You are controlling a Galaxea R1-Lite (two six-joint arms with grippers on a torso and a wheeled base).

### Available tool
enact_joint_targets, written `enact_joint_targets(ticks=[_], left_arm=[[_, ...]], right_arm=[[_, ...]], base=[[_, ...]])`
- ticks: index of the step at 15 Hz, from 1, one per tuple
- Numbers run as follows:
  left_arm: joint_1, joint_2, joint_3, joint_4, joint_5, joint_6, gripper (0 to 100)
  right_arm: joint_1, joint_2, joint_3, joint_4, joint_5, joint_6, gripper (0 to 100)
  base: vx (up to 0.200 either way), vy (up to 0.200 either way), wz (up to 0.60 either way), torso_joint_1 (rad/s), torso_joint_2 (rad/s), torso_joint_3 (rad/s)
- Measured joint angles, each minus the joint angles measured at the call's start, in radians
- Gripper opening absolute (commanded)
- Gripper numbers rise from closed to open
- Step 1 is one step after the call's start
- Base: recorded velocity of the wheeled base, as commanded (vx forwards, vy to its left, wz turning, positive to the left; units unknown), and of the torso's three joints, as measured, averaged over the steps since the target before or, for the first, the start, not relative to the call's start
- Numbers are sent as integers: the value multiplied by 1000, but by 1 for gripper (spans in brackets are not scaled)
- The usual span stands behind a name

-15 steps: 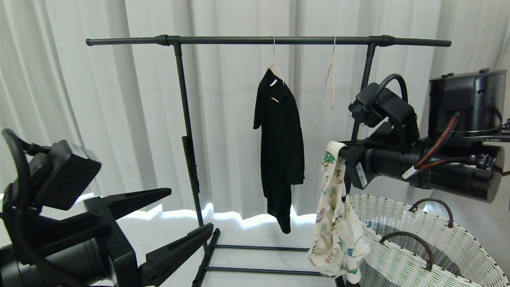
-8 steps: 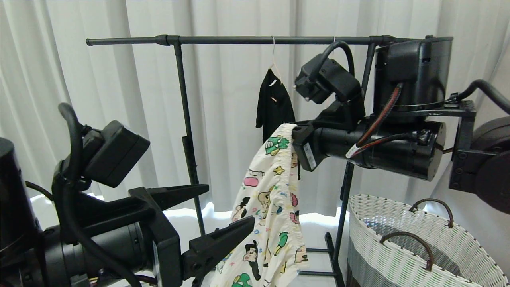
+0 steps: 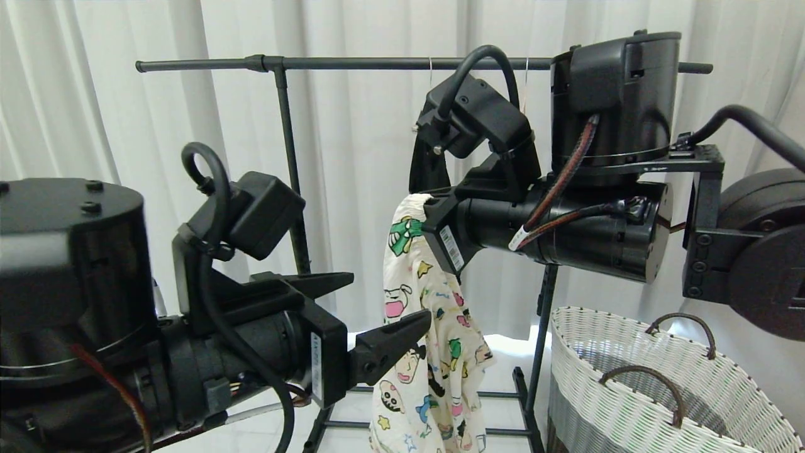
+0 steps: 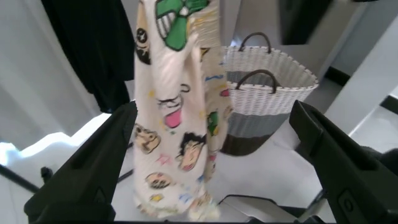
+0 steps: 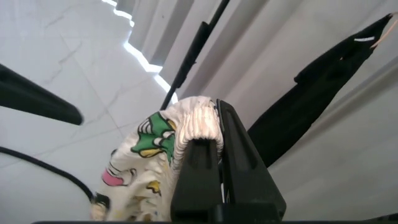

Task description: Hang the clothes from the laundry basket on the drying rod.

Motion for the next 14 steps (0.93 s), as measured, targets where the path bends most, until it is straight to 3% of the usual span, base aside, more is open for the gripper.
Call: enact_joint_targets(ticks=[4, 9, 11, 14], left_arm=[[-5, 60, -7, 0, 104, -1, 100], [-81, 97, -20, -46, 136, -54, 100], [-70, 116, -20, -49, 183, -58, 100], [-24, 150, -14, -50, 186, -58, 100]], right_arm=[[1, 2, -33, 25, 0, -2, 0], [1, 8, -39, 26, -1, -3, 0], [10, 6, -39, 26, -2, -3, 0], [28, -2, -39, 32, -4, -3, 0]], base=[[0, 0, 0, 0, 0, 0], [0, 0, 0, 0, 0, 0], [0, 0, 0, 0, 0, 0], [0, 0, 0, 0, 0, 0]])
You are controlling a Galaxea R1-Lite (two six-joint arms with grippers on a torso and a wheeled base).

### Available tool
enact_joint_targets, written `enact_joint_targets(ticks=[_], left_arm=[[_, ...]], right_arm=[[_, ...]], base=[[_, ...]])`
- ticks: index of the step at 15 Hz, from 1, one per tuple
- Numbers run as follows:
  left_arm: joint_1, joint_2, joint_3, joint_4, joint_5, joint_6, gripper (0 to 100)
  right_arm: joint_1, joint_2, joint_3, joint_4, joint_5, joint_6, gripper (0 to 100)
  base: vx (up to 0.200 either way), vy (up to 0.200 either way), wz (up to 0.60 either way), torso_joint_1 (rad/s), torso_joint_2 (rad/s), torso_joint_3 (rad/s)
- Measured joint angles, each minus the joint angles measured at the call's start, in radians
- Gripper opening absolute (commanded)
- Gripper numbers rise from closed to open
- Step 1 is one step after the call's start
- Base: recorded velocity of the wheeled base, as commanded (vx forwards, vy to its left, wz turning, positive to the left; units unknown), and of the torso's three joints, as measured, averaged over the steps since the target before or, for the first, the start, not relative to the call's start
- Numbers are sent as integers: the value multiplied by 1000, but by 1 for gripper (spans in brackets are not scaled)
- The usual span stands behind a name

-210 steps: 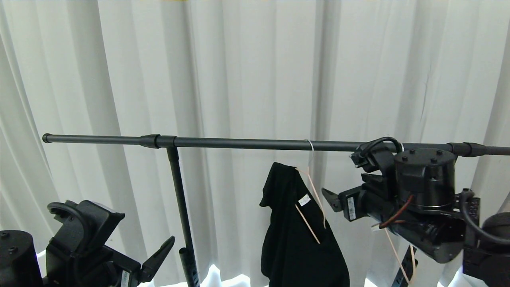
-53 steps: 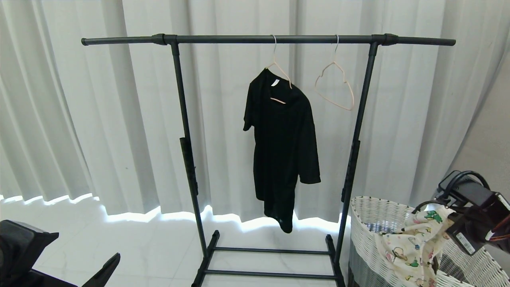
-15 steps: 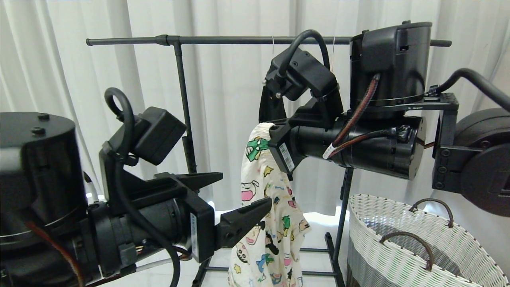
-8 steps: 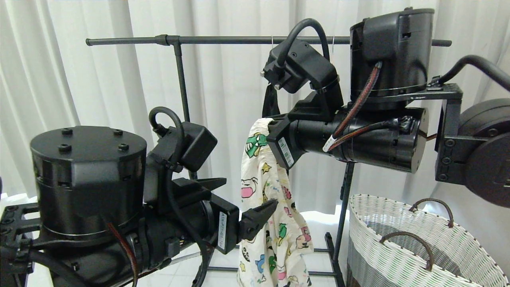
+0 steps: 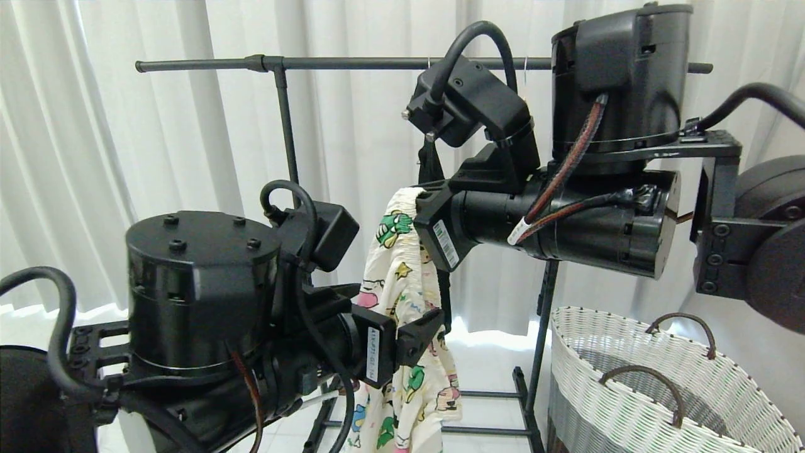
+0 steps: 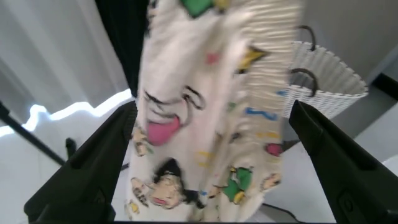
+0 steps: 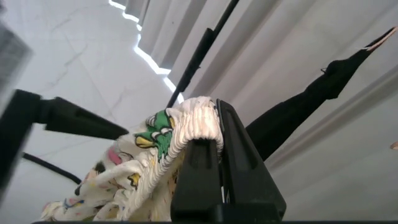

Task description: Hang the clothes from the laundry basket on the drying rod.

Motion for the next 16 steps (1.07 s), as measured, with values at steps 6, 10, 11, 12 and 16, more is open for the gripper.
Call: enact_joint_targets(ticks=[6, 10, 11, 12, 16], left_arm=[[54, 33, 49, 1, 4, 4, 100], [57, 35, 150, 0, 4, 5, 100], [57, 37, 165, -1, 4, 5, 100], [57, 39, 182, -2, 4, 5, 100], [54, 22, 245, -5, 5, 4, 100]], right_arm=[[6, -34, 0, 11, -2, 0, 0], [0, -61, -1, 42, -2, 0, 0], [0, -67, -1, 46, -1, 0, 0], [1, -74, -1, 50, -2, 0, 0], [-24, -99, 7, 61, -2, 0, 0]], base=[[0, 0, 0, 0, 0, 0], [0, 0, 0, 0, 0, 0], [0, 0, 0, 0, 0, 0], [0, 0, 0, 0, 0, 0], [0, 0, 0, 0, 0, 0]])
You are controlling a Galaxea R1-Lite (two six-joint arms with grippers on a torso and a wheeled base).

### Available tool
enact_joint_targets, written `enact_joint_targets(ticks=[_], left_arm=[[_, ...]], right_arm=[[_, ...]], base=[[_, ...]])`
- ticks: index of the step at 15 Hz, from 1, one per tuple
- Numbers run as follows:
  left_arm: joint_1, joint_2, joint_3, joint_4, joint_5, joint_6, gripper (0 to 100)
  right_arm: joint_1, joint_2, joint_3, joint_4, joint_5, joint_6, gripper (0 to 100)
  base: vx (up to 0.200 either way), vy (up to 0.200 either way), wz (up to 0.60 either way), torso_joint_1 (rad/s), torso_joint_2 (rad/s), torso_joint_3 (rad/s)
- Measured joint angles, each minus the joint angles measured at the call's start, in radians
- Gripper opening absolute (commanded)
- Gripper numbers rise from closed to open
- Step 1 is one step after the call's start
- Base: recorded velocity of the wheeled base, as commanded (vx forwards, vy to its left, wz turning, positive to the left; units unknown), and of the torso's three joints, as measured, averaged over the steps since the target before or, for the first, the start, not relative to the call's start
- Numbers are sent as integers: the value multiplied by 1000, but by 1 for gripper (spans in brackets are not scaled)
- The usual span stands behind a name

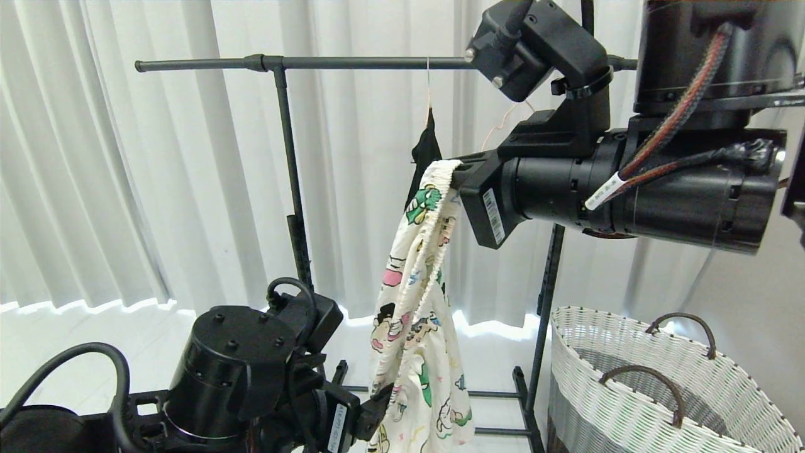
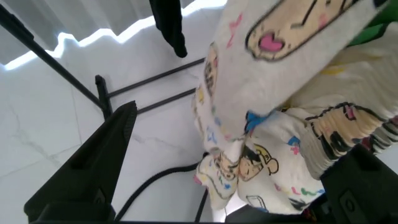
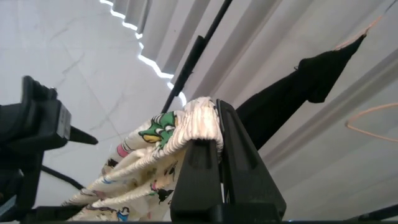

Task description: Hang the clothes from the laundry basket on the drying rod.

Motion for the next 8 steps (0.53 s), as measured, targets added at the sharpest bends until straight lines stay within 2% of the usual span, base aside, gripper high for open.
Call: enact_joint_targets(ticks=[6, 7, 8], left_arm=[[0, -35, 21, 4, 0, 1, 100], [0, -39, 22, 3, 0, 1, 0], [0, -42, 24, 3, 0, 1, 0]], right_arm=[[-26, -57, 86, 11, -24, 0, 0], [-27, -71, 106, 10, -37, 0, 0], [-30, -87, 126, 11, -41, 0, 0]], base=[[0, 0, 0, 0, 0, 0], [0, 0, 0, 0, 0, 0], [0, 0, 0, 0, 0, 0]])
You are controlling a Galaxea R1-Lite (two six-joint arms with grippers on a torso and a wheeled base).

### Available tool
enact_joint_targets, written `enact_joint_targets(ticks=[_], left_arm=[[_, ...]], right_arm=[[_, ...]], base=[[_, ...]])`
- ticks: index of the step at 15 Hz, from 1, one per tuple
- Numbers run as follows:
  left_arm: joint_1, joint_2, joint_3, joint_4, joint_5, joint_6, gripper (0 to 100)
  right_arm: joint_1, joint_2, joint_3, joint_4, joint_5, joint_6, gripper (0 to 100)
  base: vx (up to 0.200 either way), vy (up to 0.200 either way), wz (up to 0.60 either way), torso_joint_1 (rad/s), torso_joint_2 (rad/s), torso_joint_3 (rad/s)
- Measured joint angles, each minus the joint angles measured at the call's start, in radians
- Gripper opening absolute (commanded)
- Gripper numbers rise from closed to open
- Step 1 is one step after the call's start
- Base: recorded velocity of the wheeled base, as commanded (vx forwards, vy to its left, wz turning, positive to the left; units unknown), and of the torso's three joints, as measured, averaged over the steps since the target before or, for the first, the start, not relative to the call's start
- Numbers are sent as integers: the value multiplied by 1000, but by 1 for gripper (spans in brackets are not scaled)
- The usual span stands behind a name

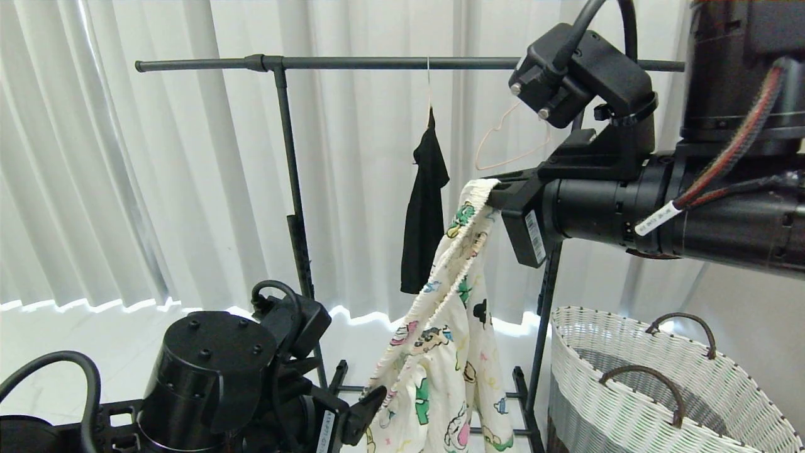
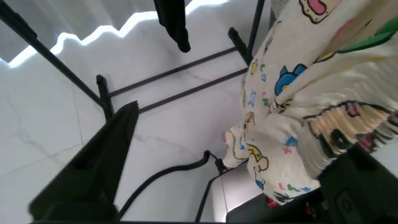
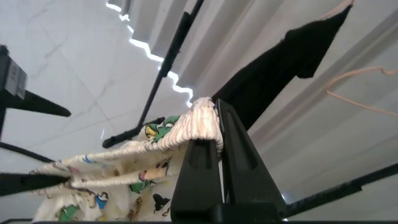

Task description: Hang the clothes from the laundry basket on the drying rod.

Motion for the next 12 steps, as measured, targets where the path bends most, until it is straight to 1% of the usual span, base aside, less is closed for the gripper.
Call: enact_joint_targets(ticks=[1, 3, 4, 5, 6, 8, 9, 10, 11, 12], left_arm=[[0, -3, 1, -1, 5, 0, 0], [-4, -6, 2, -2, 64, 15, 0], [-10, -9, 3, -2, 119, 54, 0], [-12, -17, 4, -3, 131, 86, 0], [-13, -34, 0, -4, 126, 120, 0], [-14, -70, -51, 7, 76, 150, 0], [-14, -87, -102, 41, 55, 154, 0], [-13, -99, -167, 114, 36, 156, 0], [-13, -110, -255, 211, 9, 157, 0], [-13, -120, -361, 331, -43, 157, 0]], right_arm=[[-7, -15, 19, 1, -2, 0, 0], [-29, -55, 70, 16, -3, 0, 0], [-47, -85, 106, 36, -4, 0, 0], [-69, -117, 141, 59, -4, 0, 0], [-97, -157, 184, 81, -4, 0, 0], [-146, -239, 262, 124, -4, 0, 0], [-166, -284, 299, 149, -4, 1, 0], [-177, -323, 327, 174, -3, 1, 0], [-186, -366, 349, 207, -3, 2, 0], [-193, -397, 360, 221, -3, 3, 0]], base=[[0, 0, 0, 0, 0, 0], [0, 0, 0, 0, 0, 0], [0, 0, 0, 0, 0, 0], [0, 0, 0, 0, 0, 0], [0, 0, 0, 0, 0, 0], [0, 0, 0, 0, 0, 0], [0, 0, 0, 0, 0, 0], [0, 0, 0, 0, 0, 0], [0, 0, 0, 0, 0, 0], [0, 0, 0, 0, 0, 0]])
